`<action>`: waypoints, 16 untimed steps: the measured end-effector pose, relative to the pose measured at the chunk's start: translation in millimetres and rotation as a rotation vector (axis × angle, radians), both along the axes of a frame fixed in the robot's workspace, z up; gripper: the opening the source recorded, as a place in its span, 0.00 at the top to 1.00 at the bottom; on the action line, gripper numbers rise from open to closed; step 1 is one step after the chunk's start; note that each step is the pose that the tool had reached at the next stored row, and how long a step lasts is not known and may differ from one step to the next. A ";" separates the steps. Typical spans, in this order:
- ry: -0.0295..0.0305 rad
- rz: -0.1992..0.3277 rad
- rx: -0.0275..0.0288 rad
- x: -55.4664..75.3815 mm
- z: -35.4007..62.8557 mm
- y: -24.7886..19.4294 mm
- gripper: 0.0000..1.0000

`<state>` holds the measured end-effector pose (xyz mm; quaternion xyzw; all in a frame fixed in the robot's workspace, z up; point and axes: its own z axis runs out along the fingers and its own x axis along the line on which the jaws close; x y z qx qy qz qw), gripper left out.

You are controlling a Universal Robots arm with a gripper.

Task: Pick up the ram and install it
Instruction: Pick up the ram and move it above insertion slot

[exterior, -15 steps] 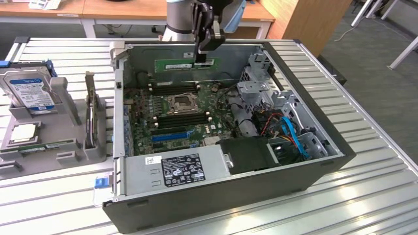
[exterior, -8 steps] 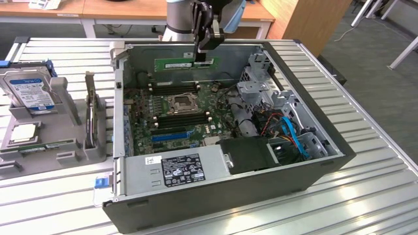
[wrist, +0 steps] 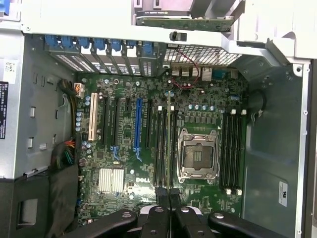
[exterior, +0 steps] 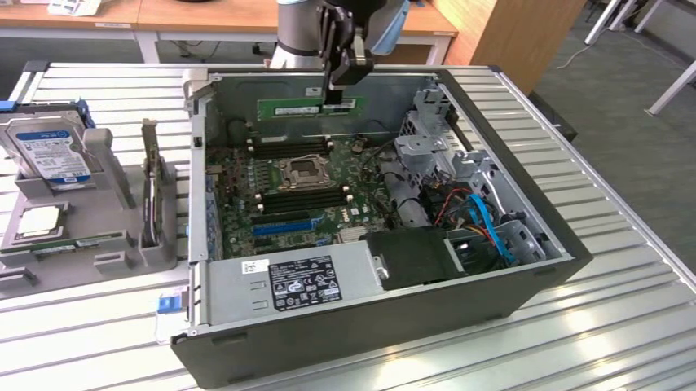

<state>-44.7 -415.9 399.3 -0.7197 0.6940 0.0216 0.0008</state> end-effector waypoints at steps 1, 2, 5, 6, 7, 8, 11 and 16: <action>0.0000 0.000 0.0000 0.0 -1.0 0.0 0.89; 0.0001 0.000 -0.0001 0.0 -2.1 0.0 0.89; 0.0000 0.000 -0.0001 0.0 -5.8 0.0 0.89; 0.0000 0.000 0.0000 0.0 -7.3 0.0 0.89; 0.0000 0.000 0.0000 0.0 -8.6 0.0 0.89; 0.0000 0.000 0.0000 0.0 -9.9 0.0 0.89; 0.0000 0.000 0.0000 0.0 -13.7 0.0 0.89; 0.0000 0.000 -0.0001 0.0 -19.9 0.0 0.89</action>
